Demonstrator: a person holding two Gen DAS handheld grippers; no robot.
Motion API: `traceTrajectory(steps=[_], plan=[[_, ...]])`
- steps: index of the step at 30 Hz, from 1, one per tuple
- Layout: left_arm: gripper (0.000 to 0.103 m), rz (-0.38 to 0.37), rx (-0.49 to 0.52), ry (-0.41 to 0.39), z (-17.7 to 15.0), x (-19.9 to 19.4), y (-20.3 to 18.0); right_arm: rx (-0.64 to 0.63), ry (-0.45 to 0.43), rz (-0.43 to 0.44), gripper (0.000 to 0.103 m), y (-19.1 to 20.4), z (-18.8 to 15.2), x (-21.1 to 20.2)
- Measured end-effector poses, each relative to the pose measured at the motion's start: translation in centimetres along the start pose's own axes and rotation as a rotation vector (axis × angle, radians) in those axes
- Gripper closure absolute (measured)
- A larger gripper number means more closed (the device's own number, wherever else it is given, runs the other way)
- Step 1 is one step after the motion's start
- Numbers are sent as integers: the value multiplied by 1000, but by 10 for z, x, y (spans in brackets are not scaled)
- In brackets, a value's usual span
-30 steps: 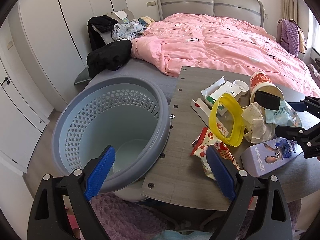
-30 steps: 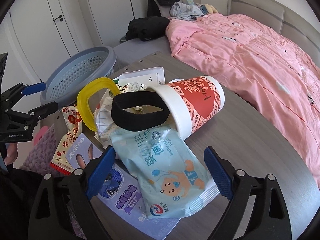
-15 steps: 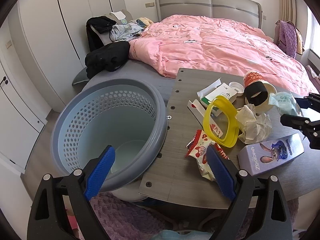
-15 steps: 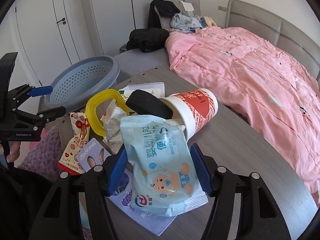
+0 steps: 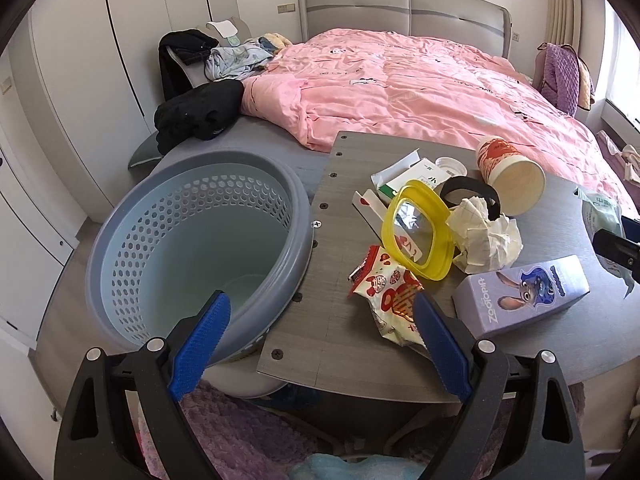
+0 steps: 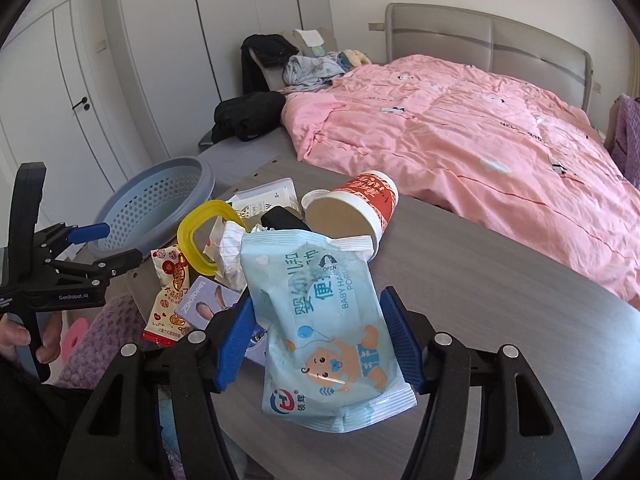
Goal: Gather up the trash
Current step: 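Grasp the red-and-white snack wrapper with the left tool while the right tool holds the wipes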
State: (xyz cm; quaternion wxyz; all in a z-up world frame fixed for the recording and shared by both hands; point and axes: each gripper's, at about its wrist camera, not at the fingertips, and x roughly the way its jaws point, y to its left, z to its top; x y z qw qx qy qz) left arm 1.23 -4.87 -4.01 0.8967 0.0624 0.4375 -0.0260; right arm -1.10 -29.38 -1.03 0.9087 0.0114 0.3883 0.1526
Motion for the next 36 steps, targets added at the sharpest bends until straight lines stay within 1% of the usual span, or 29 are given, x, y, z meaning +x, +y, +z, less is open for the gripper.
traceTrajectory(steps=[7,9,12,18,22,24,26,29,36], plan=[[15,-25,1,-3,-4,-4,-4,130,-30,-70,42,4,-27,-13],[15,-30,-1,3,-6,-3,-5,170,-40,-93,42,4,-34,-15],[15,-43,-3,19,-9,-2,-6,221,-51,-106,42,5,-42,-18],[15,-65,-10,39,-12,0,-15,231,-71,-136,42,15,-50,-23],[15,-86,2,77,-16,11,-28,250,-80,-122,42,17,-53,-24],[15,-80,15,91,-19,17,-34,266,-87,-117,42,15,-55,-25],[15,-59,32,109,-22,24,-39,280,-94,-112,42,13,-56,-27],[15,-40,39,135,-25,32,-38,289,-100,-107,42,9,-56,-29],[15,26,49,121,-30,36,-18,282,-109,-92,42,15,-55,-31]])
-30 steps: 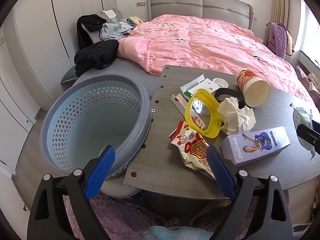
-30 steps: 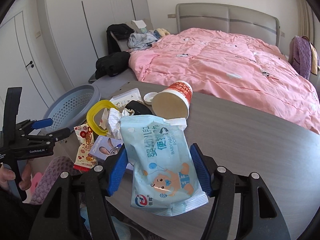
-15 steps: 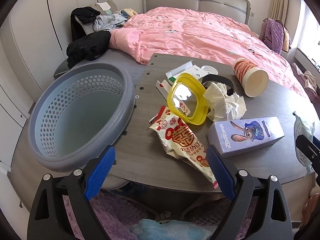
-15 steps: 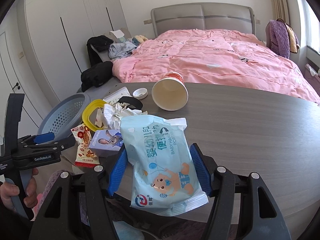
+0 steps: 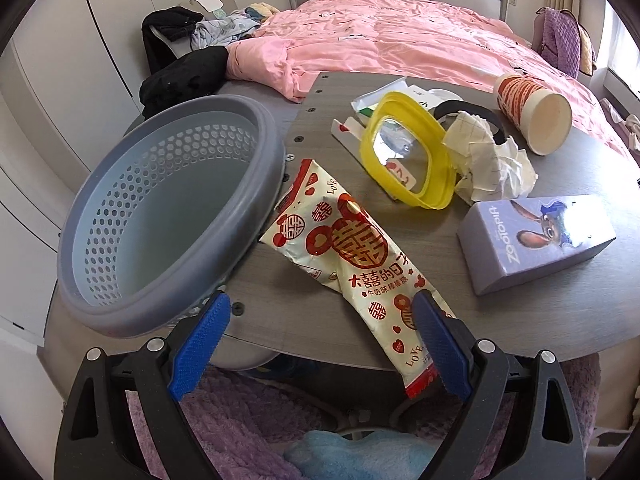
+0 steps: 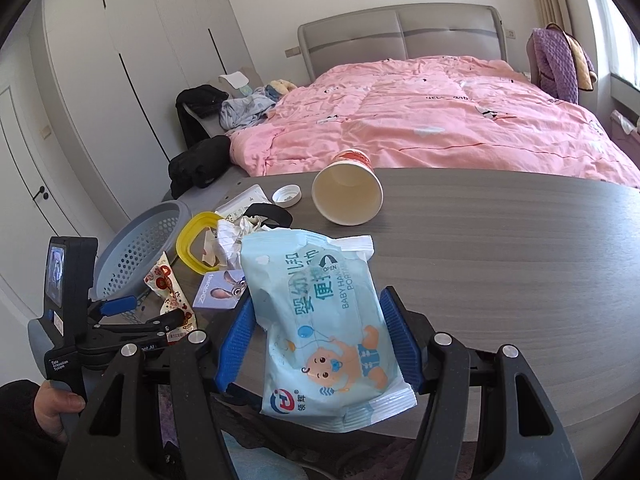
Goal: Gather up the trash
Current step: 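Grasp the red-and-white snack wrapper with the left tool while the right tool holds the wipes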
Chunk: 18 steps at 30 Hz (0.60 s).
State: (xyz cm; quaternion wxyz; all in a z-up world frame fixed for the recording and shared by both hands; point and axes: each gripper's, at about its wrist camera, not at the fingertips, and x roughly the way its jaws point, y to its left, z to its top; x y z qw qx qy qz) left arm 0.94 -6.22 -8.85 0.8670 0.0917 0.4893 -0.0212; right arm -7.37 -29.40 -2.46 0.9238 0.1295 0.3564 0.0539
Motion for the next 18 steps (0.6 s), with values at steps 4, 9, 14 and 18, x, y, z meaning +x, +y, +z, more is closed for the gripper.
traceTrajectory(steps=[4,9,14,18], plan=[[15,16,-13,-1,-3,-3,13,-2,-3,4,42,1,-2,-2],[15,-15,-42,-22,-3,-16,23,-1,-6,12,42,1,-3,-4],[15,-75,-79,-7,4,-16,20,5,-2,28,42,-1,-4,-3],[15,-75,-87,0,10,-9,12,11,-4,35,42,-3,-4,-3]])
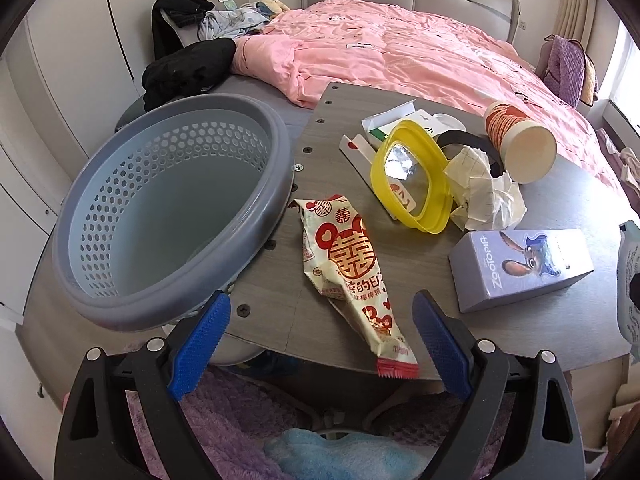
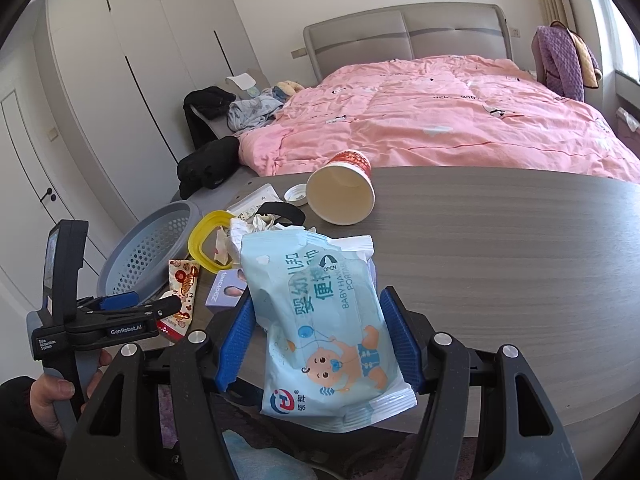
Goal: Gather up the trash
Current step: 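Grasp the red-and-white snack wrapper with the left tool while the right tool holds the wipes, then carry both items over the basket and open both tools to drop them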
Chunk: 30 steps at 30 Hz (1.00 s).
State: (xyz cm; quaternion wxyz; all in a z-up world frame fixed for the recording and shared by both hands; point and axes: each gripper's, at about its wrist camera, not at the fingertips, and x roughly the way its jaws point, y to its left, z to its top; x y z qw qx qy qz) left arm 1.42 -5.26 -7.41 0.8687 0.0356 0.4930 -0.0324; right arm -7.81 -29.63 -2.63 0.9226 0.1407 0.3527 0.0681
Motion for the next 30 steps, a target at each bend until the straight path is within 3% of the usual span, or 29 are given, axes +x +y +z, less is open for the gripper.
traceTrajectory(steps=[11,13,15,17,18,24,30], plan=[[17,23,4,28,3,24,-5,24,-8,19,42,-5,-2,-2],[27,1,3,25,3,24,-4,24,-10,21,42,-5,-1,-2],[55,-9,13,12,3,21,-5,23,-10,21,42,-4,0,-3],[71,-22,21,15,2,18,-4,20,-9,22,42,-2,1,-3],[74,-27,23,17,1,17,-4,18,-8,22,42,-1,1,-3],[75,-65,31,15,-6,6,3,-2,-8,21,42,12,4,-3],[75,-71,40,-71,-10,-24,18,-33,-18,27,42,32,10,-5]])
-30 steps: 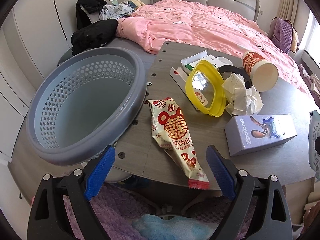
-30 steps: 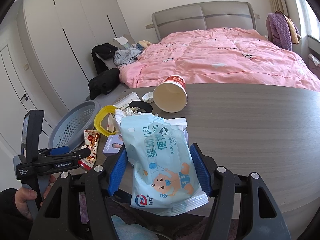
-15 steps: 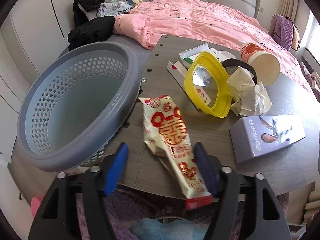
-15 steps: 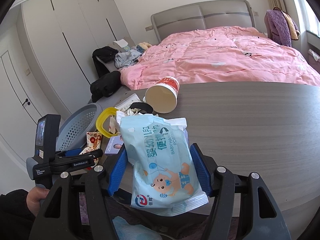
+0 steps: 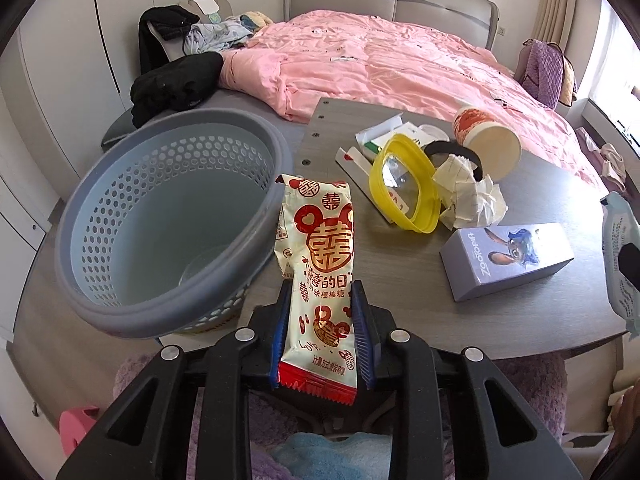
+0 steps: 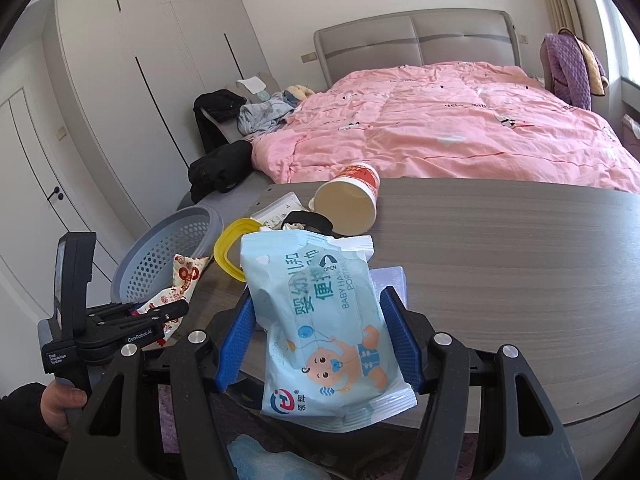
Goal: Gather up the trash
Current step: 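Carry both items over the basket and open both tools to drop them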
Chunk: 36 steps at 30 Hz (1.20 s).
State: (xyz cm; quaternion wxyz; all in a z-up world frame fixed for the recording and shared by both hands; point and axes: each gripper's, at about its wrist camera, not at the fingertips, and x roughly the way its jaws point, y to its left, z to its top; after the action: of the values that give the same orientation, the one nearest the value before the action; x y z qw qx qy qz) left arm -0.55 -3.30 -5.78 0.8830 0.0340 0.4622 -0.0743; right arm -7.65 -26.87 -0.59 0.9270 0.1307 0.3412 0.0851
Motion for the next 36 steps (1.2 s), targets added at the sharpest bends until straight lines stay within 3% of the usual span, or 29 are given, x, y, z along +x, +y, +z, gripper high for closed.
traceTrajectory(steps=[6,10,21,29,36], plan=[[75,20,-2,-110,8,-30,22,-44,-2,50,42,37,10,13],[75,49,-29,-138,14,-37,48,-73,9,109,42,65,20,34],[75,148,-125,-127,25,-25,131,-199,98,240,42,157,39,110],[75,161,-155,-101,35,-6,165,-243,159,257,42,199,48,153],[75,154,-167,-93,42,9,183,-239,198,232,42,212,52,183]])
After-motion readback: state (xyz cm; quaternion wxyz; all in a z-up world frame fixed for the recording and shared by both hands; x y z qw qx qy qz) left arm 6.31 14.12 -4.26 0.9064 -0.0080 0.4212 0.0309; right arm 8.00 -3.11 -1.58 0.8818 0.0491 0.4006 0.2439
